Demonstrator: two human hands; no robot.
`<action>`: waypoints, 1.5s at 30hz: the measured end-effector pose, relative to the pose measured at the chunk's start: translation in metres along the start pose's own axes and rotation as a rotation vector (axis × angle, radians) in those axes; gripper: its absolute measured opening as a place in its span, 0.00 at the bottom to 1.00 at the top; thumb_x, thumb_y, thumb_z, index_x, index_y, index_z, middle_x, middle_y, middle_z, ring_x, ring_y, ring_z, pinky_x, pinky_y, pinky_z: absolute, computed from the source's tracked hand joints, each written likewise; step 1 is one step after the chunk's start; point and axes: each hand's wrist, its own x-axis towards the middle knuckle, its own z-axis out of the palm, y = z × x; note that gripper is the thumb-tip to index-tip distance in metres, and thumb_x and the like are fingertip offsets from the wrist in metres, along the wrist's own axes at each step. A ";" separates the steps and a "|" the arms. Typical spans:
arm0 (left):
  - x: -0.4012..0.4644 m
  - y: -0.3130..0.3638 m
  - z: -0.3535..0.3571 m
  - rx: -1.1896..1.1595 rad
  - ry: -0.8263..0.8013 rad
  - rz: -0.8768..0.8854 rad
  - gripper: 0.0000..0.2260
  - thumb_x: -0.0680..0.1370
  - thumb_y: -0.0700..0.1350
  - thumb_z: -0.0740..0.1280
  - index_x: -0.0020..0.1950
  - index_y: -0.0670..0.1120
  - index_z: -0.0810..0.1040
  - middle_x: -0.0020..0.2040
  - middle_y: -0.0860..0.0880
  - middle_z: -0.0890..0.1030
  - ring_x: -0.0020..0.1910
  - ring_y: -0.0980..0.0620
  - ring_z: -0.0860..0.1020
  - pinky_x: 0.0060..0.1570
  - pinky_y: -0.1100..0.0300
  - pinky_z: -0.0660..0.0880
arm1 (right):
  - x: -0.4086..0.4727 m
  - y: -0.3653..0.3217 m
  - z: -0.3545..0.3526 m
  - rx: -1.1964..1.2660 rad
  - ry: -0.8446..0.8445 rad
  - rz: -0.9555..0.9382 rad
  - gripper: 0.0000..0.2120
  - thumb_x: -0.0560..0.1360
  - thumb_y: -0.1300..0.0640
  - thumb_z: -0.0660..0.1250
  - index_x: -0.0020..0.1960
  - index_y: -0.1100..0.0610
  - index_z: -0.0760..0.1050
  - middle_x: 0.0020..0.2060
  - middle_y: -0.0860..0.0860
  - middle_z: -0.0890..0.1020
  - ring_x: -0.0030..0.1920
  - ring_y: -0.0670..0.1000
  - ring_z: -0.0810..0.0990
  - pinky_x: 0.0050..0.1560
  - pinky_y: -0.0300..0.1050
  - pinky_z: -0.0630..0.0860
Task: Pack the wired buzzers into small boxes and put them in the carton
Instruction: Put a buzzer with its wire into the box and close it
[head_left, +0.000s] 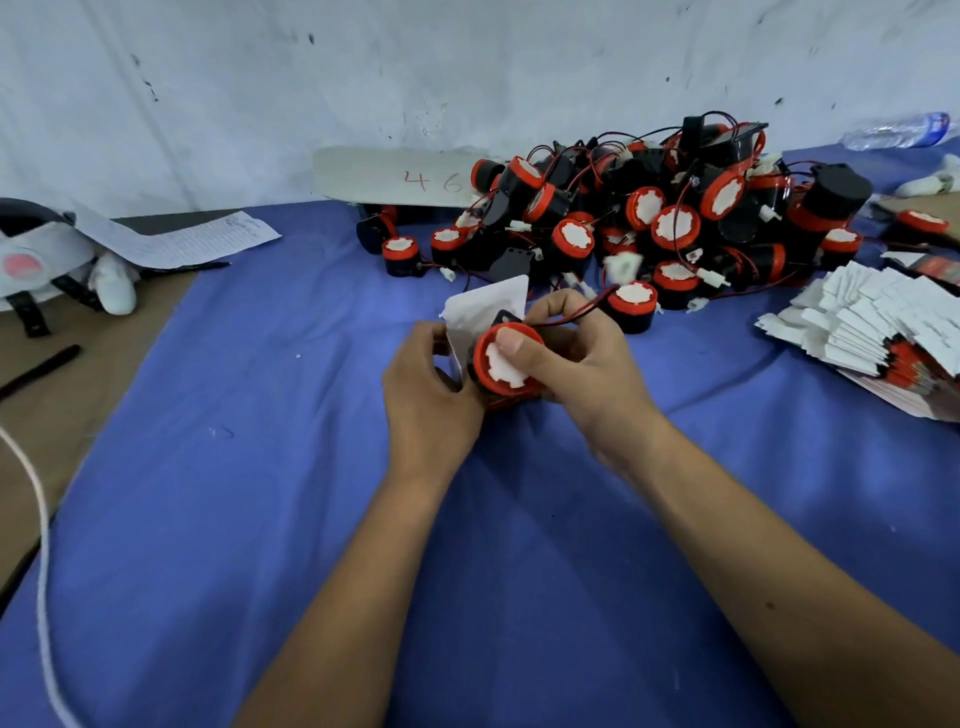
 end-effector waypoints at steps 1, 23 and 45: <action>0.000 0.000 0.001 -0.016 -0.024 0.004 0.11 0.73 0.42 0.77 0.51 0.51 0.79 0.45 0.56 0.83 0.35 0.51 0.80 0.37 0.52 0.79 | 0.000 0.001 0.002 -0.053 0.025 -0.020 0.10 0.76 0.57 0.75 0.48 0.58 0.74 0.36 0.48 0.84 0.33 0.43 0.82 0.32 0.35 0.76; 0.005 0.002 -0.011 -0.420 -0.469 -0.216 0.15 0.69 0.39 0.72 0.55 0.48 0.83 0.44 0.50 0.84 0.38 0.53 0.80 0.37 0.62 0.77 | 0.008 0.003 -0.013 -0.945 0.498 -0.229 0.18 0.76 0.53 0.75 0.34 0.57 0.70 0.27 0.47 0.75 0.31 0.50 0.74 0.33 0.44 0.70; -0.004 0.007 0.008 -0.088 -0.127 -0.046 0.14 0.79 0.39 0.70 0.49 0.60 0.75 0.42 0.66 0.81 0.43 0.66 0.78 0.38 0.74 0.71 | 0.003 -0.005 -0.007 -0.559 0.132 0.057 0.22 0.87 0.51 0.55 0.46 0.62 0.79 0.40 0.51 0.87 0.25 0.57 0.82 0.23 0.38 0.71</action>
